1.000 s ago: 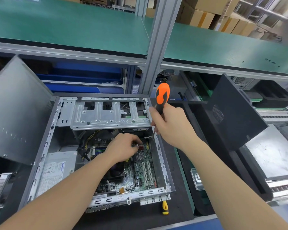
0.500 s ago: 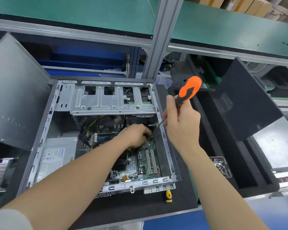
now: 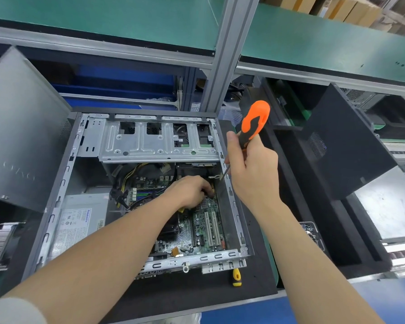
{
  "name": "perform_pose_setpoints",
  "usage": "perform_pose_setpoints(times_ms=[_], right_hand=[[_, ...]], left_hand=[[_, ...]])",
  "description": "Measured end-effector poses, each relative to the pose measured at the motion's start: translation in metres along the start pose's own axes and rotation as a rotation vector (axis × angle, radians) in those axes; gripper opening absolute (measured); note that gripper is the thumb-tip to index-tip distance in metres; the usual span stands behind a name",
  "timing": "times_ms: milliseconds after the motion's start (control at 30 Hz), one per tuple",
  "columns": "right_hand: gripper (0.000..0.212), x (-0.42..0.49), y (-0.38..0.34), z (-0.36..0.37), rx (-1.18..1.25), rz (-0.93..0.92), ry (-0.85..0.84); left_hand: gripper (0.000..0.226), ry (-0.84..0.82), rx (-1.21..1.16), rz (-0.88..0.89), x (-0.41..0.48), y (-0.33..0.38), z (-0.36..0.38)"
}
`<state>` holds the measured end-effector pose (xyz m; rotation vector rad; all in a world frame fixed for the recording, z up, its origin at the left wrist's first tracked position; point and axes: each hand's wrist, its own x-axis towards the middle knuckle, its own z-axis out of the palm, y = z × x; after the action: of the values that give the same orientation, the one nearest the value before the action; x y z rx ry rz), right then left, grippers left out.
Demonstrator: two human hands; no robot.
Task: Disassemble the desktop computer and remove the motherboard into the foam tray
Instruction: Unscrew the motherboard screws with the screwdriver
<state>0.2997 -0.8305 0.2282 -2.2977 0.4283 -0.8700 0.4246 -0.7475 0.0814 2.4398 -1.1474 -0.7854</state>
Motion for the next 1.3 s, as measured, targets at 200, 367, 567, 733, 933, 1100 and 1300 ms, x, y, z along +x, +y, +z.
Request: perform_pose_setpoints(times_ms=[200, 367, 567, 733, 933, 1100, 1300], right_hand=[[0.023, -0.0011, 0.001, 0.0015, -0.015, 0.005, -0.033], [0.023, -0.0021, 0.0, 0.0006, -0.009, 0.013, -0.037], [0.024, -0.0015, -0.001, -0.0006, -0.004, 0.036, -0.039], [0.024, -0.0014, -0.0023, -0.0005, 0.004, 0.027, -0.029], [0.024, -0.0022, -0.0028, -0.0007, 0.001, 0.022, -0.027], [0.027, -0.0025, -0.0037, -0.0011, -0.009, 0.021, -0.024], [0.026, -0.0027, -0.0049, -0.0027, -0.01, 0.03, -0.036]], left_hand=[[0.042, 0.004, -0.005, 0.002, 0.0004, -0.0009, 0.0008], [0.043, -0.005, -0.006, 0.0, 0.0003, -0.0005, 0.0006], [0.043, 0.002, -0.001, 0.004, 0.0007, -0.0008, 0.0006], [0.042, -0.008, -0.001, -0.01, -0.0002, -0.0004, 0.0003], [0.041, -0.024, -0.014, -0.028, 0.0001, 0.001, -0.0001], [0.037, -0.022, -0.001, -0.02, 0.0004, 0.0002, 0.0], [0.036, -0.02, 0.026, -0.007, 0.0018, 0.0006, -0.0001]])
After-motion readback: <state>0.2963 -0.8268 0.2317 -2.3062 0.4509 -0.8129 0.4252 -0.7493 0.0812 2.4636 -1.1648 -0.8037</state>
